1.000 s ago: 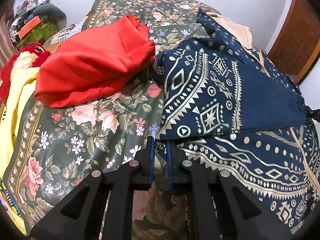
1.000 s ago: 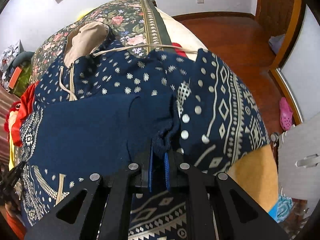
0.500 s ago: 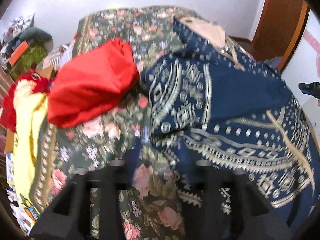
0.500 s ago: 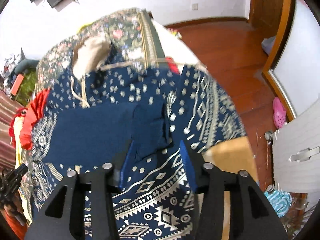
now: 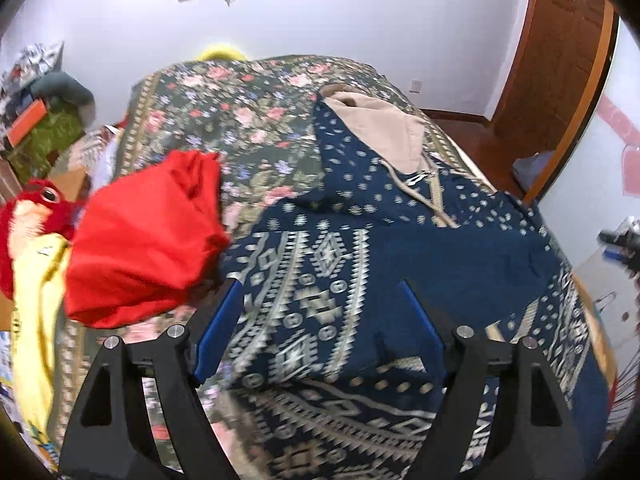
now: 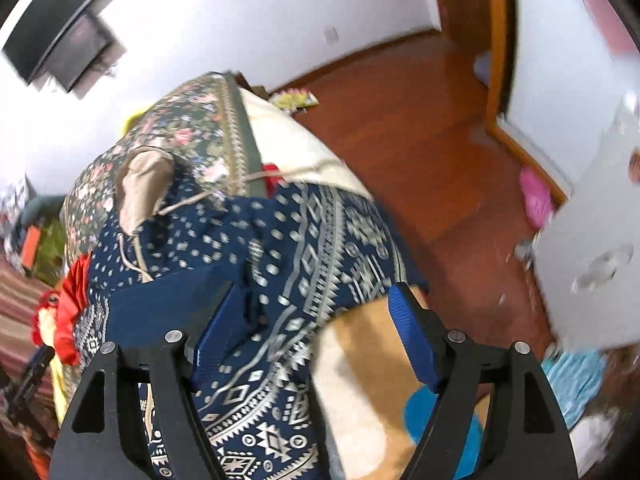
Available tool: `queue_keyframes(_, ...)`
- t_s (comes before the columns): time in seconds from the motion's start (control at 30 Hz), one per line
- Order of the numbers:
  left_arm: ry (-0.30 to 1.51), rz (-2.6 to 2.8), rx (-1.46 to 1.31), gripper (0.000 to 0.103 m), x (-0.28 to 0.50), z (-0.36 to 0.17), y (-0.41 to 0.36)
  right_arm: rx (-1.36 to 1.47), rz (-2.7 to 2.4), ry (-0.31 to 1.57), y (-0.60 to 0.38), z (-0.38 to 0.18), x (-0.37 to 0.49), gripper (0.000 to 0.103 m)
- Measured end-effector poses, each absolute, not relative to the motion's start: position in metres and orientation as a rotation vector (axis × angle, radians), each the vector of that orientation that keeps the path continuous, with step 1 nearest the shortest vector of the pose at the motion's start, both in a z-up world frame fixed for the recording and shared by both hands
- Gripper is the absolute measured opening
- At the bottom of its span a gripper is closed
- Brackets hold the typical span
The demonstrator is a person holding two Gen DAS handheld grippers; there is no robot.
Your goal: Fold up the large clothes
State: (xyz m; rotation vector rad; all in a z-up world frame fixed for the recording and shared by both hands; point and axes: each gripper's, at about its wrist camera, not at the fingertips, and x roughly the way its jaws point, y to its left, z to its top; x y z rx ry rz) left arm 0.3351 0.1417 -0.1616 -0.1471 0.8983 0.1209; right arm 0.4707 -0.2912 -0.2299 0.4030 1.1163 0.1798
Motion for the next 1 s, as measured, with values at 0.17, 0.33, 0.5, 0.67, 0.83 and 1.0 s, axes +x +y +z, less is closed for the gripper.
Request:
queue_keyframes(0.17,0.93,0.105,-0.185,0.079,0.348,-0.176,0.134,0.596,0.158,1.206,-0.315,-0.278,0.486,0.073)
queue_keyframes(0.33,0.953,0.133,-0.174,0.079,0.353,-0.191,0.136,0.739,0.18,1.246,-0.321,-0.309,0.503,0.073)
queue_keyframes(0.5,0.967,0.151,-0.196,0.079,0.356,-0.199,0.143,0.813,0.147,1.246,-0.319,-0.325,0.518,0.073)
queue_keyframes(0.67,0.979,0.147,-0.226,0.079,0.357,-0.203,0.145,0.768,0.046,1.203,-0.319,-0.322,0.529,0.055)
queue_keyframes(0.83,0.968,0.152,-0.184,0.079,0.352,-0.202,0.14,0.681,0.0,1.164,-0.317,-0.302,0.538,0.015)
queue_keyframes(1.0,0.946,0.156,-0.141,0.079,0.343,-0.196,0.138,0.455,0.089,1.037,-0.286,-0.244,0.534,0.011)
